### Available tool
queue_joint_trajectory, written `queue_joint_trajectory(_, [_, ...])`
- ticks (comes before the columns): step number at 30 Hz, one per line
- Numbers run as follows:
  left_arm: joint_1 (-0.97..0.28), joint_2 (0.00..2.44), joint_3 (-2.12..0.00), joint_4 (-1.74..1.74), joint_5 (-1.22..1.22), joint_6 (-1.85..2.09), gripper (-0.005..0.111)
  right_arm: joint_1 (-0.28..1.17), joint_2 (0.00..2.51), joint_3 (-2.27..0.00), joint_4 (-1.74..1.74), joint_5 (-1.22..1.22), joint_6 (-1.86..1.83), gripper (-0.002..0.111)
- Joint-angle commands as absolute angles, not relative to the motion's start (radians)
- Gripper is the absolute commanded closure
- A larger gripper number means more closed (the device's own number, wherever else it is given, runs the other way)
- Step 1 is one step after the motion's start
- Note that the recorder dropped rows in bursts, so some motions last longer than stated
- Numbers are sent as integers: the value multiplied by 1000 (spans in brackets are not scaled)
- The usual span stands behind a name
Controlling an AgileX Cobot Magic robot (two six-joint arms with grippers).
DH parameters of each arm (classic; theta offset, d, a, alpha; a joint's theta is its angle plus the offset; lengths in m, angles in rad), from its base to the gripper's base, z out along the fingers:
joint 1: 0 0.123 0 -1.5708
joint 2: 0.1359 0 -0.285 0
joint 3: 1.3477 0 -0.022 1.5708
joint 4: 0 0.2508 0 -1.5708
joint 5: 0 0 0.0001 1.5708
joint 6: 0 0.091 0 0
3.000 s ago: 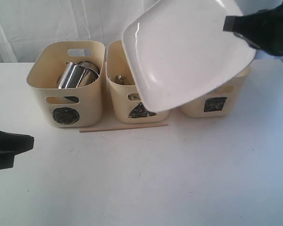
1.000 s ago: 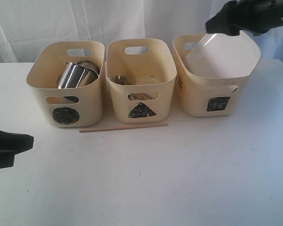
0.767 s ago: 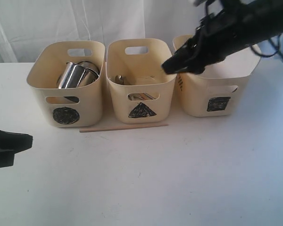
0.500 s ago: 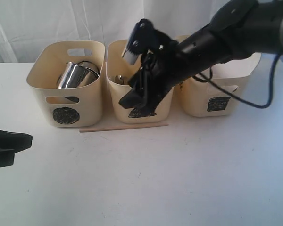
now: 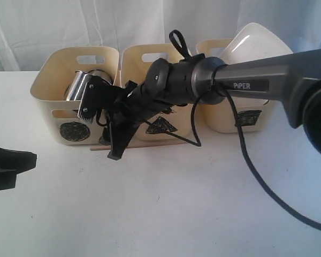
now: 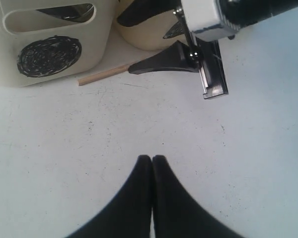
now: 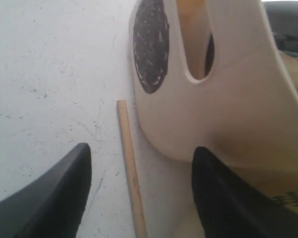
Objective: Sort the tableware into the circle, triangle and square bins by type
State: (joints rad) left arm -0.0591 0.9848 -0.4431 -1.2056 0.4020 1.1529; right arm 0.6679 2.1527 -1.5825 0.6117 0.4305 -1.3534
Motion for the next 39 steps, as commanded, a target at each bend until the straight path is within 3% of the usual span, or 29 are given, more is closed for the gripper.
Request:
queue_joint_trajectory(1, [-58, 980, -439, -1213, 414, 1151, 107, 668, 2210, -1640, 466, 502, -1193, 51])
queue_joint_trajectory(23, [-58, 980, -439, -1213, 415, 1151, 107, 668, 2167, -1644, 358, 563, -1098, 51])
queue_joint_trajectory(39, [-58, 980, -439, -1213, 409, 1151, 107, 704, 2102, -1638, 355, 761, -1102, 51])
